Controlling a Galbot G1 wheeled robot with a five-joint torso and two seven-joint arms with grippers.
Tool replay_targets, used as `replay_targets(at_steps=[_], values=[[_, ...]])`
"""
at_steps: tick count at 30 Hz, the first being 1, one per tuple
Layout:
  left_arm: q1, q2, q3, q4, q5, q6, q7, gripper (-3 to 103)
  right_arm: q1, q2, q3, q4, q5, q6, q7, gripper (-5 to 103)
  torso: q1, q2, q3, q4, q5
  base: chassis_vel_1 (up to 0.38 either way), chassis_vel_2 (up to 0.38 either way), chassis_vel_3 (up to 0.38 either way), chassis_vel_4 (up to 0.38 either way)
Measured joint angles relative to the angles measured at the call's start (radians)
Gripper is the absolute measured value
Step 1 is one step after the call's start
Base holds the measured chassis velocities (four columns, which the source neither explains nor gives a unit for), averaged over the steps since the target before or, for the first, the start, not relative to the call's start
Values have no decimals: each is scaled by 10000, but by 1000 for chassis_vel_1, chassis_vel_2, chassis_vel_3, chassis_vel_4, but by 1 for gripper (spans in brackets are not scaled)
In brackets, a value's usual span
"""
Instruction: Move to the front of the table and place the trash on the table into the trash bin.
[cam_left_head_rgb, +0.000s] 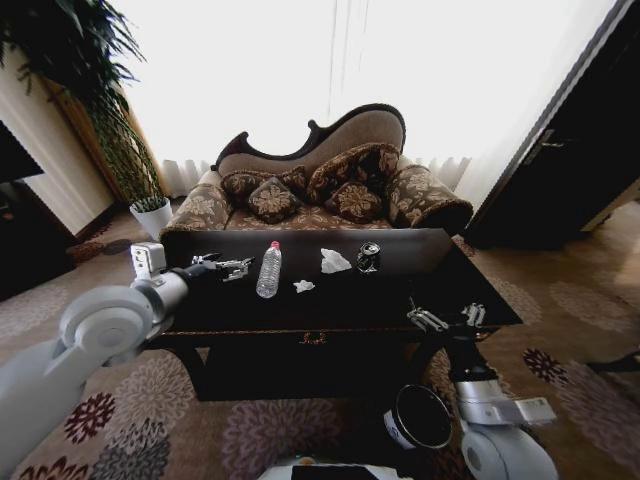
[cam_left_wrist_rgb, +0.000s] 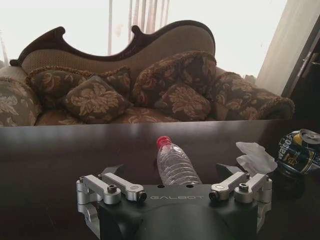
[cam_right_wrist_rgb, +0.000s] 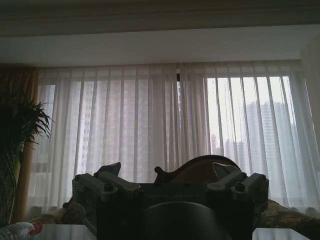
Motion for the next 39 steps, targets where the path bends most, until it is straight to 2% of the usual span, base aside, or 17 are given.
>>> replay_targets(at_steps=[7,13,19,22,39], values=[[-524,-301,857,361,404,-4,161,100,-59,61,56,-71,-65,61,-8,100,0,1,0,-1,1,0,0,0,0],[-526,-517,1380,745,967,4,250,100,-75,61,155,-161,-54,126,-22,100,0,0,0,-1,1,0,0,0,0],[-519,-748,1637,1159,1317,-3,436,102,-47,71,128,-187,-87,130,-42,100,-1,1,0,-1,0,0,0,0,0],[-543,-856,1694,1273,1389,-25,577,99,-45,65,127,-217,-104,131,-51,100,0,1,0,0,0,0,0,0,0],[-898,-1385,2427,1942,2131,-203,1084,99,-89,94,159,-279,-158,221,-104,100,-2,2,-1,-1,1,0,0,0,0]])
